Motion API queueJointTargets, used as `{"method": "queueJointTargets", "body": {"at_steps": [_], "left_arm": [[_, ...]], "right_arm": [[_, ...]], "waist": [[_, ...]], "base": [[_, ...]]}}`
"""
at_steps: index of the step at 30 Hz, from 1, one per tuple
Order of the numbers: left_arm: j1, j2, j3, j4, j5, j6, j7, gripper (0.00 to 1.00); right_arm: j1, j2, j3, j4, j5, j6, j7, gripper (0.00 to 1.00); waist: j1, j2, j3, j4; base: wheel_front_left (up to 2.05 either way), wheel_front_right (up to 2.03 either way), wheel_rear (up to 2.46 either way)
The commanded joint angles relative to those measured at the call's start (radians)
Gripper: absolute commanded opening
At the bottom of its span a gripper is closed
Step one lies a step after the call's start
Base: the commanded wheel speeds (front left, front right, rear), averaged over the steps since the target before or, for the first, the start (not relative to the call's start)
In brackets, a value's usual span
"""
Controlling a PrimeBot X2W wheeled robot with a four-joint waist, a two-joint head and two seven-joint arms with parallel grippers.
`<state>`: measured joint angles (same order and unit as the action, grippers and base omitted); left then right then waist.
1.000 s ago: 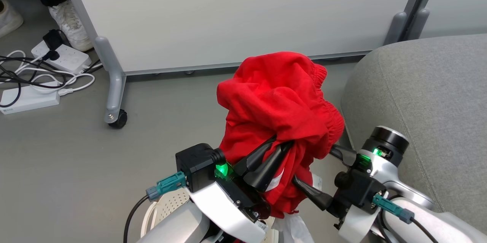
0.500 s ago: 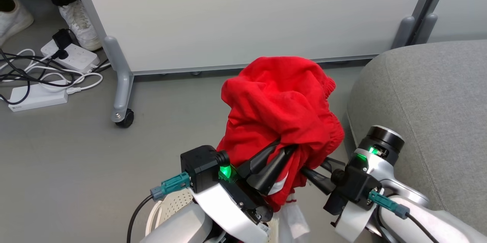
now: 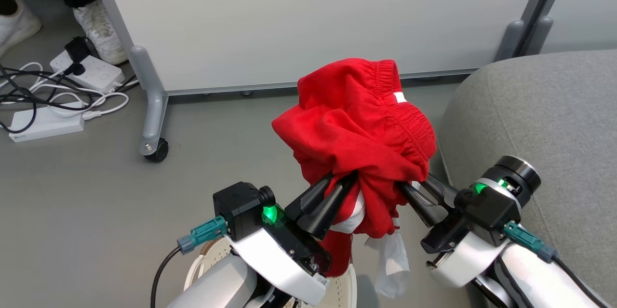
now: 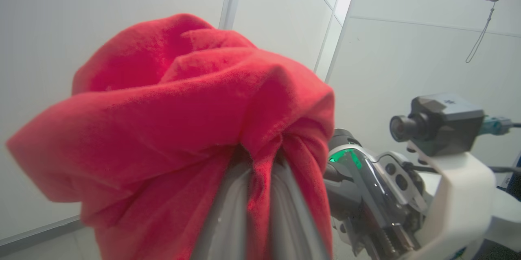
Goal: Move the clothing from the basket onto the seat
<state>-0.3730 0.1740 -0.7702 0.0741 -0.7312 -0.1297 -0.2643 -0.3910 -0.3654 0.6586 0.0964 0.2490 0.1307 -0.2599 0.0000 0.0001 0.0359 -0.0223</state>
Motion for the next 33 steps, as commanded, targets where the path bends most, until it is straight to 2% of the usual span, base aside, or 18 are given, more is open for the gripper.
{"method": "queueJointTargets", "body": {"at_steps": [1, 12, 14, 15, 21, 33], "left_arm": [[0.008, 0.002, 0.007, 0.003, 0.006, -0.001, 0.000, 0.00], [0.012, -0.007, 0.022, 0.006, 0.031, -0.001, 0.000, 0.00], [0.012, -0.010, 0.032, 0.005, 0.046, -0.001, 0.000, 0.72], [0.014, -0.013, 0.035, 0.003, 0.053, -0.001, 0.000, 1.00], [0.022, -0.025, 0.050, 0.002, 0.075, -0.001, 0.000, 1.00], [0.066, -0.031, 0.105, 0.031, 0.098, -0.001, 0.000, 1.00]], "right_arm": [[0.016, 0.008, -0.020, -0.012, 0.005, 0.000, -0.005, 0.00], [0.070, 0.061, -0.134, -0.069, 0.007, 0.000, -0.005, 0.00], [0.075, 0.065, -0.145, -0.073, 0.011, 0.000, -0.005, 0.00], [0.078, 0.067, -0.149, -0.070, 0.017, 0.000, -0.005, 0.00], [0.088, 0.072, -0.169, -0.071, 0.025, 0.000, -0.005, 0.00], [0.115, 0.097, -0.285, -0.064, 0.029, 0.000, -0.005, 0.00]], "waist": [[0.0000, -0.0001, 0.000, -0.003], [0.0000, -0.0001, 0.006, -0.021], [0.0000, -0.0001, 0.005, -0.021], [0.0000, -0.0001, 0.005, -0.021], [0.0000, -0.0001, 0.004, -0.016], [0.0000, -0.0001, -0.003, -0.015]], "base": [[0.00, 0.00, 0.00], [0.00, 0.00, 0.00], [0.00, 0.00, 0.00], [0.00, 0.00, 0.00], [0.00, 0.00, 0.00], [0.00, 0.00, 0.00]]}}
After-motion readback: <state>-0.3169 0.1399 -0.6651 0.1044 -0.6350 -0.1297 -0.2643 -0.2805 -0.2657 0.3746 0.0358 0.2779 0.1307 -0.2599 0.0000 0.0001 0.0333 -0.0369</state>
